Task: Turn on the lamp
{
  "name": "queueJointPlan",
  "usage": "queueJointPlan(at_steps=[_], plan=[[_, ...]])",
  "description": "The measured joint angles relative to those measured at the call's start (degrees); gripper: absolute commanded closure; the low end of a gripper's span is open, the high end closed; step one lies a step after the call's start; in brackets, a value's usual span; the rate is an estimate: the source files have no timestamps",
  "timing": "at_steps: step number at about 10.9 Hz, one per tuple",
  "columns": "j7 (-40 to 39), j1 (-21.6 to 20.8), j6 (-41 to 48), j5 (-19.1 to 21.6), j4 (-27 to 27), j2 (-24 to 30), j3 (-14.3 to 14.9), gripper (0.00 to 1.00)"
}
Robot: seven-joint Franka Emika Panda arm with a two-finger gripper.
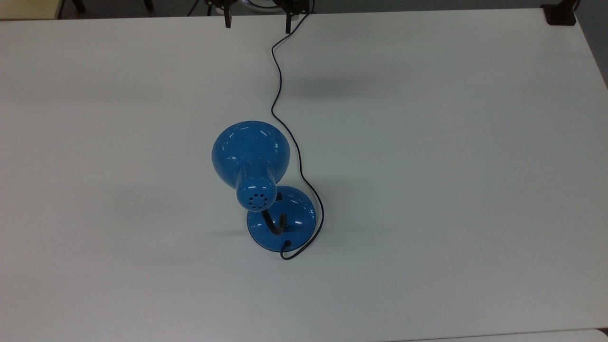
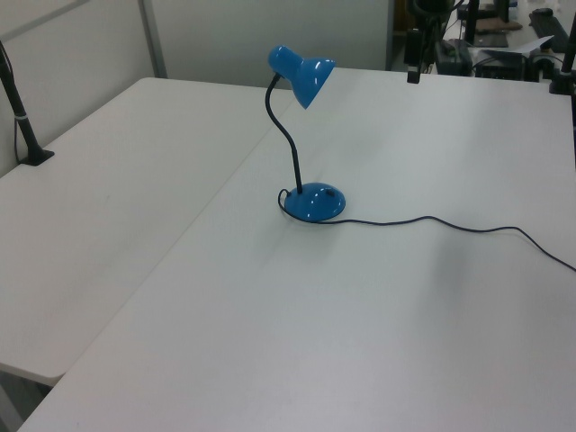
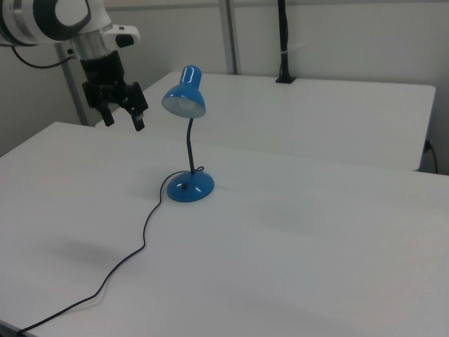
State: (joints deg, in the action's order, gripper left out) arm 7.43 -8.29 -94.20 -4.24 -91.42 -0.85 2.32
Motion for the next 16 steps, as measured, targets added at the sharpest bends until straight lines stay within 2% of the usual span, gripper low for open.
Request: queueJointPlan(at_steps=[9,10,11,12,13,16], plan=[[-0.3,0.0,0.9,0.0,0.3,-0.1,0.1,0.0],[-0.3,0.0,0.9,0.0,0.3,-0.1,0.1,0.06],[-0.3,0.0,1.0,0.0,0.3,-0.1,0.1,0.57],[-0.3,0.0,1.0,0.0,0.3,-0.1,0.1,0.96],[-0.7,0.0,1.2,0.0,0.3,-0.1,0.1,1.0],[-1.6,0.0,1.3,0.0,0.3,-0.1,0.4,1.0]])
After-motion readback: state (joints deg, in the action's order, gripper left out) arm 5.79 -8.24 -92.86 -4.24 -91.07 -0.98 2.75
